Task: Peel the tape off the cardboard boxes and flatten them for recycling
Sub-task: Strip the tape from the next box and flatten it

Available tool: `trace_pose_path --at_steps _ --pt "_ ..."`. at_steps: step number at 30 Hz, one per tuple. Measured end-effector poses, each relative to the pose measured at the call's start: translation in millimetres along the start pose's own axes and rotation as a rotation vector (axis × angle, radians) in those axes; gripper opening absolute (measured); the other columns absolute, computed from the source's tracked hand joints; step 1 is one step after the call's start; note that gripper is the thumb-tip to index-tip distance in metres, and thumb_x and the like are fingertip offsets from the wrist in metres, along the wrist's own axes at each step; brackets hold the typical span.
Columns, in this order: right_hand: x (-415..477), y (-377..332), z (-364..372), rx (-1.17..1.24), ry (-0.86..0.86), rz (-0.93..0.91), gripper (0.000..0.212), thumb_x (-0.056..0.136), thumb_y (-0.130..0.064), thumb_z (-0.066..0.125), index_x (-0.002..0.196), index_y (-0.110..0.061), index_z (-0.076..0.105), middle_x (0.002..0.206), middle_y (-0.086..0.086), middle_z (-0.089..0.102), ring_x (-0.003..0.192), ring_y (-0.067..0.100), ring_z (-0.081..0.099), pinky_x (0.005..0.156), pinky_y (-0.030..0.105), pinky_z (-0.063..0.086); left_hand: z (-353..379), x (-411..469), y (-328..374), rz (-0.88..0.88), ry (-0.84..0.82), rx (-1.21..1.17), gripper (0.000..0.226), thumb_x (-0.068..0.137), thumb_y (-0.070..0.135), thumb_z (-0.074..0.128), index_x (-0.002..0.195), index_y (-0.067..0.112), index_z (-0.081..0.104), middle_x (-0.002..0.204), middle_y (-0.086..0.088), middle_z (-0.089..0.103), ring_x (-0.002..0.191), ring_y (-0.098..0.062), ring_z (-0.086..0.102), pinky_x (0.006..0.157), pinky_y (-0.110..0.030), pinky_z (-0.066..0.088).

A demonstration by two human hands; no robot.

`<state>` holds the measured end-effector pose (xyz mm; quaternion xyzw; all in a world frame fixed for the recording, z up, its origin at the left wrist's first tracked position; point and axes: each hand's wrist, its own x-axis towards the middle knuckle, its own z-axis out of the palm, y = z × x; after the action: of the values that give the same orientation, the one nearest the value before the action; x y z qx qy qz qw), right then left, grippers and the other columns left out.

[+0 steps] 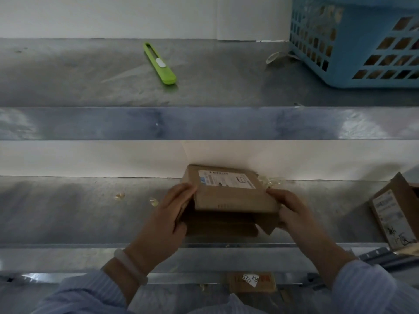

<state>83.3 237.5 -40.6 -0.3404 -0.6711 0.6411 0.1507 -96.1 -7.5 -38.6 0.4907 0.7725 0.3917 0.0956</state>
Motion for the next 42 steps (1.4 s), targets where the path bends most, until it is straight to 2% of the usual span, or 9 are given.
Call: trace_pose_path --at_steps 4,7,11,16,22,27,31,38,42 --pt "-11.5 24.8 -8.5 0.279 0.015 0.210 0.030 0.097 -0.015 0.041 0.103 -0.017 0.070 0.109 0.011 0.069 0.097 0.030 0.067 0.070 0.043 0.058 14.0 -27.9 -23.9 0.009 -0.183 0.179 0.074 0.084 0.003 0.043 0.145 0.042 0.027 0.152 0.024 0.014 0.135 0.008 0.019 0.111 -0.015 0.022" --pt "-15.3 43.7 -8.6 -0.079 0.023 0.185 0.024 0.089 -0.036 0.064 0.111 -0.031 0.058 0.103 0.000 0.067 0.089 0.019 0.067 0.063 0.032 0.057 32.3 -40.1 -33.0 0.043 -0.352 0.268 0.070 0.088 0.006 0.047 0.144 0.044 0.031 0.155 0.017 0.015 0.136 -0.004 0.025 0.114 -0.024 0.021" --pt "-18.3 68.6 0.5 -0.489 -0.060 0.193 0.067 0.082 -0.025 0.072 0.133 -0.045 0.034 0.116 -0.012 0.055 0.102 0.012 0.058 0.084 0.036 0.056 49.7 -38.1 -34.7 0.089 -0.513 0.402 0.053 0.087 0.039 0.049 0.140 0.036 0.045 0.150 0.009 0.036 0.136 -0.016 0.036 0.112 -0.044 0.031" --pt "-13.5 85.4 8.3 -0.765 -0.103 0.137 0.080 0.083 -0.046 0.064 0.145 -0.051 0.013 0.124 -0.009 0.051 0.104 0.010 0.052 0.093 0.031 0.049 65.8 -16.9 -33.9 -0.004 -0.386 0.549 0.060 0.085 0.064 0.040 0.127 0.026 0.060 0.118 0.005 0.059 0.102 -0.014 0.060 0.086 -0.039 0.055" --pt "1.1 77.4 22.5 -1.297 -0.082 -0.039 0.076 0.079 -0.060 0.041 0.147 -0.034 0.019 0.128 0.000 0.036 0.121 0.020 0.034 0.099 0.036 0.038 77.5 -4.0 -52.5 -0.087 -0.400 0.710 0.087 0.081 0.076 0.032 0.142 0.015 0.044 0.147 -0.012 0.042 0.134 -0.033 0.041 0.106 -0.057 0.035" --pt "5.9 93.6 55.5 -1.292 -0.154 -0.217 0.076 0.092 -0.058 0.022 0.153 -0.025 -0.008 0.159 0.001 -0.020 0.147 0.021 -0.015 0.120 0.039 -0.006 82.5 -5.2 -61.5 -0.108 -0.407 0.667 0.087 0.085 0.076 0.030 0.146 0.015 0.036 0.151 -0.009 0.037 0.140 -0.028 0.033 0.113 -0.049 0.020" --pt "5.2 99.5 63.9 -1.299 -0.084 -0.238 0.079 0.092 -0.064 0.024 0.153 -0.015 0.017 0.160 0.011 0.010 0.148 0.026 0.009 0.117 0.042 0.007 86.4 -5.7 -67.2 -0.113 -0.377 0.648 0.085 0.087 0.074 0.028 0.148 0.015 0.032 0.154 -0.008 0.031 0.143 -0.028 0.027 0.114 -0.049 0.014" --pt "10.8 102.0 56.8 -1.222 -0.083 -0.206 0.066 0.098 -0.051 0.025 0.154 -0.027 0.000 0.160 -0.006 -0.013 0.144 0.008 -0.019 0.115 0.027 -0.016 80.0 -5.2 -86.1 -0.077 -0.353 0.487 0.070 0.093 0.060 0.025 0.148 0.030 -0.005 0.154 0.014 -0.016 0.145 -0.009 -0.015 0.115 -0.030 -0.019" --pt "0.2 93.1 50.5 -1.033 0.058 -0.115 0.062 0.095 -0.046 0.046 0.150 -0.023 0.028 0.158 -0.010 0.016 0.145 0.010 0.011 0.116 0.027 0.010 69.5 -16.8 -77.0 -0.196 -0.246 0.465 0.069 0.090 0.058 0.045 0.149 0.026 0.026 0.157 0.009 0.015 0.144 -0.017 0.015 0.118 -0.037 0.011"
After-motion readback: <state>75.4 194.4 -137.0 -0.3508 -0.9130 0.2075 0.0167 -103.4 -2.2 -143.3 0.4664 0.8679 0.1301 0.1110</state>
